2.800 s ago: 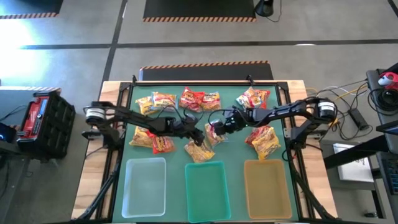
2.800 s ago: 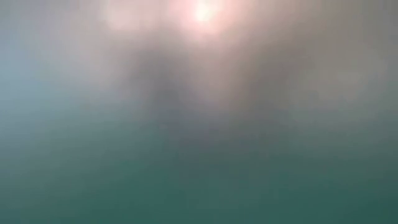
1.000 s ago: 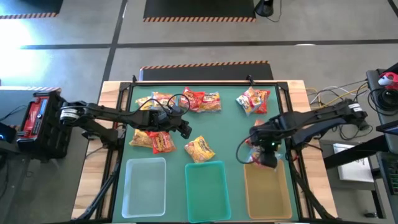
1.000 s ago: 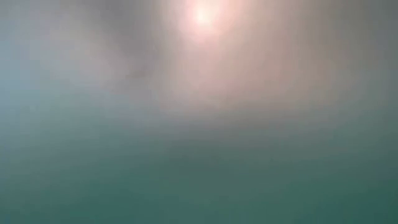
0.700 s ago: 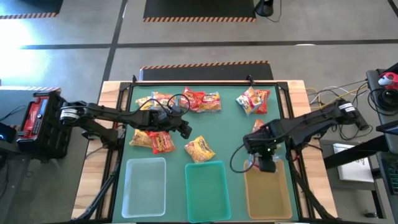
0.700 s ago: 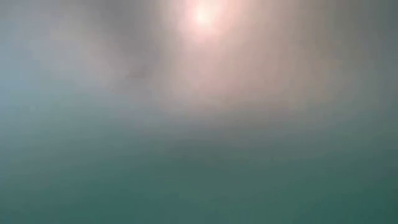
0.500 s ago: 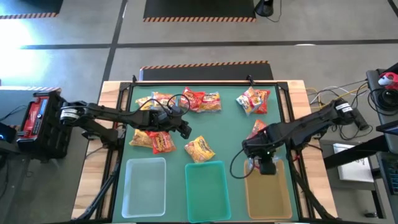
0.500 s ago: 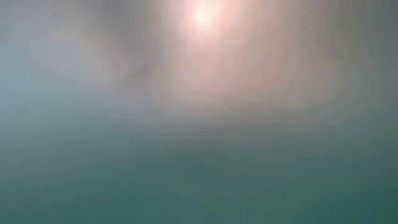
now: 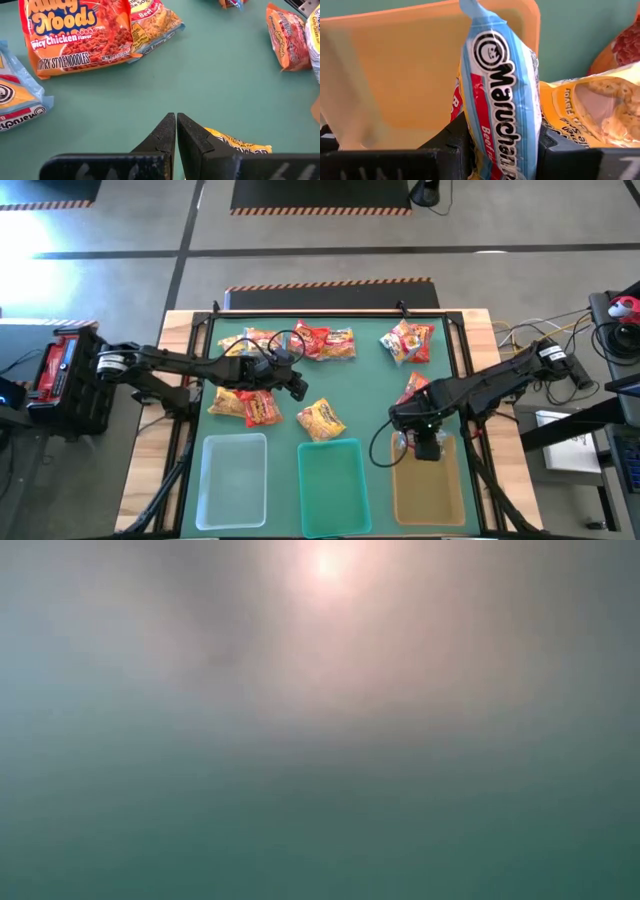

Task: Sort Maruchan noodles
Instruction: Put the blue noodle pack into the yellow bin, then put the yellow noodle pack into the green bin

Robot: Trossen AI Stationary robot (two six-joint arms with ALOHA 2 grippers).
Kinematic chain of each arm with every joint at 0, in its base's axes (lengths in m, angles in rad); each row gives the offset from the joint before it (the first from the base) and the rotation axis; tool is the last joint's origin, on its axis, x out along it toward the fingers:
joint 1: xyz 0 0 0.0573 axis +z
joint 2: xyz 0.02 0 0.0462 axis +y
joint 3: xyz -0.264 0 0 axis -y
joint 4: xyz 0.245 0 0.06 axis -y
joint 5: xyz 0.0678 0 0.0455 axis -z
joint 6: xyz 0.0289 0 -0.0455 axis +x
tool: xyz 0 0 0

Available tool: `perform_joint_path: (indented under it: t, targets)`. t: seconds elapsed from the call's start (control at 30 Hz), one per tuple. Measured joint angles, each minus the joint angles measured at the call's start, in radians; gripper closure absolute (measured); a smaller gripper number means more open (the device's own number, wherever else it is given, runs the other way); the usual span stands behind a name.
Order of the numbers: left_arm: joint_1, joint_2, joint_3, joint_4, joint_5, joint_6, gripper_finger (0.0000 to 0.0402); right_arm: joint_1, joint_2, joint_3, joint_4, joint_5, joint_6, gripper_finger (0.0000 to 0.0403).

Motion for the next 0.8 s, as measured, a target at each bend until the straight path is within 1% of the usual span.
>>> perform_joint_path:
  t: [0.1,0.17,0.47,0.67,0.73,0.8]
  targets:
    - [0.0,0.0,0.0,0.0,0.0,-0.002,0.0402,0.002,0.0,-0.004,0.0,0.045,0.003,0.0295]
    - [0.0,0.0,0.0,0.0,0.0,-0.002,0.0402,0.002,0.0,-0.006,0.0,0.063,0.003,0.0286]
    - [0.0,0.0,0.0,0.0,0.001,-0.01,0.0402,0.001,-0.004,-0.007,-0.014,0.063,0.008,0.0213]
    - [0.0,0.0,0.0,0.005,0.006,-0.037,0.0402,0.001,-0.034,0.038,-0.106,0.056,0.066,0.0207]
    - [0.0,0.0,0.0,0.006,0.023,-0.037,0.0402,0.001,-0.049,0.062,-0.12,0.058,0.067,0.021]
    - [0.0,0.0,0.001,0.006,0.061,-0.038,0.0402,-0.001,-0.06,0.09,-0.118,0.075,0.067,0.0211]
